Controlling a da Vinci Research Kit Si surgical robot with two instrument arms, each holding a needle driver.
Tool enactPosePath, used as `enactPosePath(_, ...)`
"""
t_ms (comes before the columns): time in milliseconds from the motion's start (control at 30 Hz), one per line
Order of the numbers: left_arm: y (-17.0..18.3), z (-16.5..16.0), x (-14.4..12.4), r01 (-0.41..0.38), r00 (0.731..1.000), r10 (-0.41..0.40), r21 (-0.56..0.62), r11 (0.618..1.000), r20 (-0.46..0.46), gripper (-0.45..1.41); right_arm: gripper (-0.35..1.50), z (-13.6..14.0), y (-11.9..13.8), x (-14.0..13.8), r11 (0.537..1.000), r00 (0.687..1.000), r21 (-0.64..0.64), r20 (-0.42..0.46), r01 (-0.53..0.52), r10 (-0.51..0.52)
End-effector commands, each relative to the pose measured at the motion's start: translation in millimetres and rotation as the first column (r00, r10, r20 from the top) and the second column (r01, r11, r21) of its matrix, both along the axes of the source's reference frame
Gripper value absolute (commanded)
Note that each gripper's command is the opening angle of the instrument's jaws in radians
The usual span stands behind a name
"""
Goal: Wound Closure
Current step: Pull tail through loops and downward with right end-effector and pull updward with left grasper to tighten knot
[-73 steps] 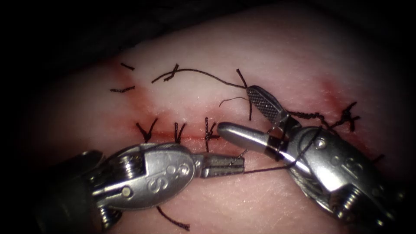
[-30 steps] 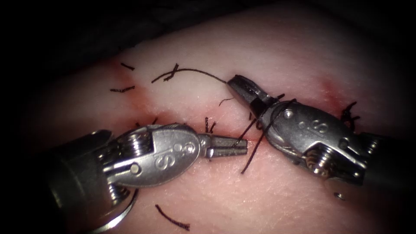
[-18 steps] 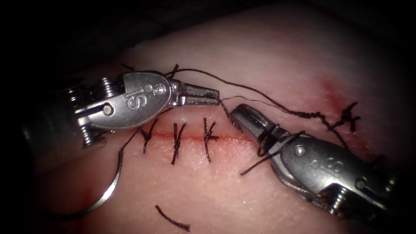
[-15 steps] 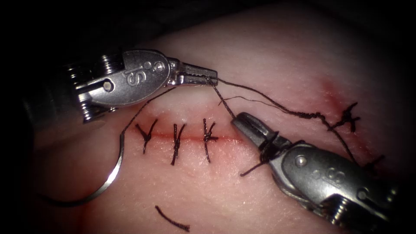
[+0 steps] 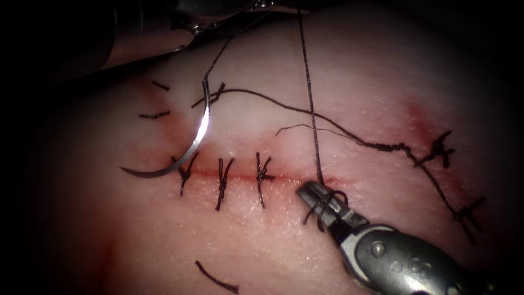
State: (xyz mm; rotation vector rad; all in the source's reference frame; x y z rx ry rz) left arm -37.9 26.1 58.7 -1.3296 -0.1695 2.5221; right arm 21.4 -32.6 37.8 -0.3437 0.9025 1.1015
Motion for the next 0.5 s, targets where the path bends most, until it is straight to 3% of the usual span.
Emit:
enactPosePath(33,1.7,0.3,-0.6,0.009,1.000,-0.009,-0.006,1.000,0.001,-0.45,-0.35,0.3,0.4,1.0,1.000,1.000,-0.001,0.000,0.002,-0.002)
enactPosePath(500,5.9,4.4,-0.1,0.015,0.999,-0.016,-0.027,1.000,-0.029,-0.45,-0.35,-1.2,-2.6,1.2,1.000,1.000,-0.014,-0.002,0.014,-0.014)
